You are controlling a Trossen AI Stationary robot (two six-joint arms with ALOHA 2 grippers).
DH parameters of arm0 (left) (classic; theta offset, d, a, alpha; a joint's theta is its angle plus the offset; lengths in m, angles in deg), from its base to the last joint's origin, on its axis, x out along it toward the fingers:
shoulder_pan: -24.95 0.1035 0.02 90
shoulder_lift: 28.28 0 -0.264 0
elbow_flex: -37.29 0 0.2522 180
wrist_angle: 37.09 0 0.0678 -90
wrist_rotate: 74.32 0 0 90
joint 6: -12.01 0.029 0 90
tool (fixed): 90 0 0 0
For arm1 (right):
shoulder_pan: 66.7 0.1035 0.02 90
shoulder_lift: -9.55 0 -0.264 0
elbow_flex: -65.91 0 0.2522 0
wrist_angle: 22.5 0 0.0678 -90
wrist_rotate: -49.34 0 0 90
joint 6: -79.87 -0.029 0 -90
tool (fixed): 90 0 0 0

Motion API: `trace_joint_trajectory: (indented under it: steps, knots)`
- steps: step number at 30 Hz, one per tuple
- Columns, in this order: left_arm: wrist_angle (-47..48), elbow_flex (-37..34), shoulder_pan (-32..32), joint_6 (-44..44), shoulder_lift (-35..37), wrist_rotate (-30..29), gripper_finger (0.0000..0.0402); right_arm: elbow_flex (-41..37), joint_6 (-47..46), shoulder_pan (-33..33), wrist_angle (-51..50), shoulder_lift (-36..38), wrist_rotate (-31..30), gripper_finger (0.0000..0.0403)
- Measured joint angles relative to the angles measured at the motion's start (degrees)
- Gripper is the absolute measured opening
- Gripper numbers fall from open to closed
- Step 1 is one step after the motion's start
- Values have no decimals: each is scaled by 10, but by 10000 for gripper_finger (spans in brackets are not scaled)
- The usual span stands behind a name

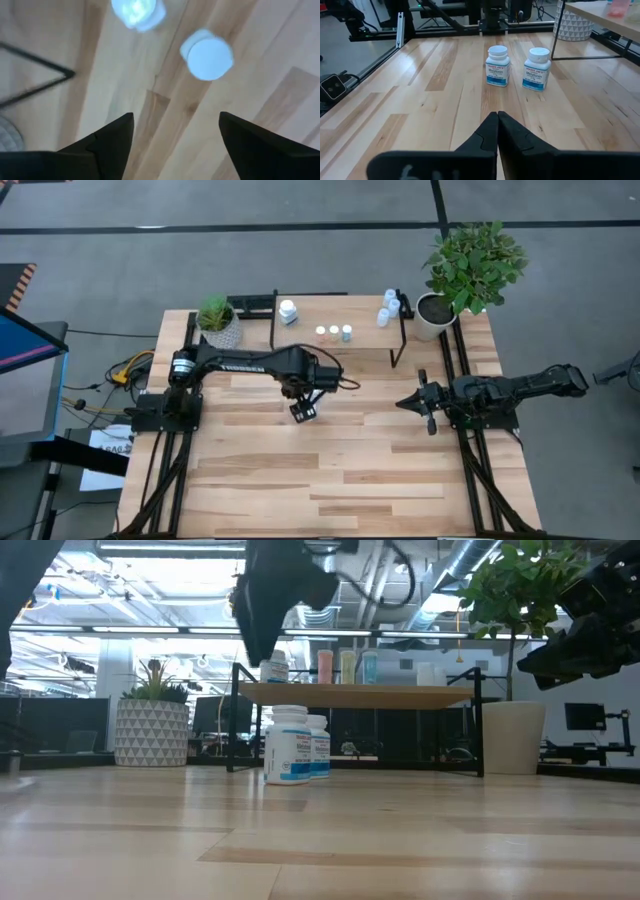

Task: Pick and place medicine bottles onto shelf by color
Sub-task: Put the bottom white pill bottle on the shelf

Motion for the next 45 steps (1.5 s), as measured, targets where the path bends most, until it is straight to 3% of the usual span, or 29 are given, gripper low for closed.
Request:
trace_joint_trajectory:
  steps: [7, 23, 31, 45]
  knots:
    - [-33, -35, -20, -52, 0, 12, 313, 0, 3, 0, 1, 0, 0, 32]
    - [-143, -34, -71, -182, -6, -8, 314, 0, 3, 0, 2, 0, 1, 33]
    - [-128, -34, -72, -253, -6, -79, 311, 0, 5, 0, 2, 0, 1, 33]
    - [-130, -35, -63, -287, -71, -82, 311, 0, 5, 0, 1, -2, 1, 33]
